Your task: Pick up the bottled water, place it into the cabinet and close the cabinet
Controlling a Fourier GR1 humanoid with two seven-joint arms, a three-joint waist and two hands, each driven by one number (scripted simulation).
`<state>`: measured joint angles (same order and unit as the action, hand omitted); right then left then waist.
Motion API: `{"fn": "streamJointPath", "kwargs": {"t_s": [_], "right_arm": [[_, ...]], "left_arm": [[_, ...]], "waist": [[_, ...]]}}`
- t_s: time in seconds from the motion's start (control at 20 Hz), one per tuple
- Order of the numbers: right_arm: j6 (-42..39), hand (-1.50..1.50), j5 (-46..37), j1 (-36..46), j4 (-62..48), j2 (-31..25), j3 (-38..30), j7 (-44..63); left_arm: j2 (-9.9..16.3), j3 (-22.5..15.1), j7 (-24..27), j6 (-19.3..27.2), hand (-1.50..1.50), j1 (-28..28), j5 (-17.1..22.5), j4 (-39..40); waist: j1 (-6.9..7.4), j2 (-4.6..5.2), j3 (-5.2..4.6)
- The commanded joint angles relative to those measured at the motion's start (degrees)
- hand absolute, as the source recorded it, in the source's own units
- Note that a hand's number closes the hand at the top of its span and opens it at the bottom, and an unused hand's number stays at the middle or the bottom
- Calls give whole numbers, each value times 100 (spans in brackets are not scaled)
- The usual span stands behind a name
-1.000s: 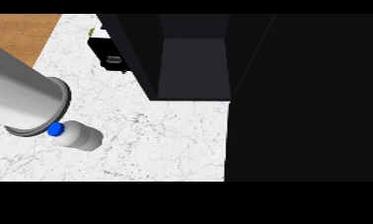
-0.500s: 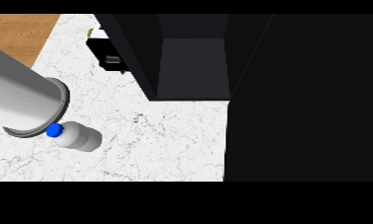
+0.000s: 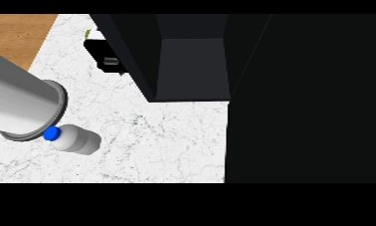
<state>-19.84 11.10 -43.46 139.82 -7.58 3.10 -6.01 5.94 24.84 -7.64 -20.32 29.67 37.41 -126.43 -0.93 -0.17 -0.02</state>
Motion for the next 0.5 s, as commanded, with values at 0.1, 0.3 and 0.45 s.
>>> {"fn": "streamJointPath", "kwargs": {"t_s": [0.1, 0.3, 0.45], "right_arm": [[-249, -150, 519, -802, 1107, -75, -149, 68], [-448, -150, 586, -966, 884, -46, -229, -351], [-338, -150, 516, -795, 1045, -41, -101, -149]], "left_arm": [[63, 162, 134, -177, -150, -374, -10, 960], [94, 181, 511, -257, -150, -816, -592, 1732], [-131, -198, 739, -36, -150, -1262, -1348, 2164]], "waist": [[-25, -7, -4], [-35, 0, -3], [-26, 25, -6]]}}
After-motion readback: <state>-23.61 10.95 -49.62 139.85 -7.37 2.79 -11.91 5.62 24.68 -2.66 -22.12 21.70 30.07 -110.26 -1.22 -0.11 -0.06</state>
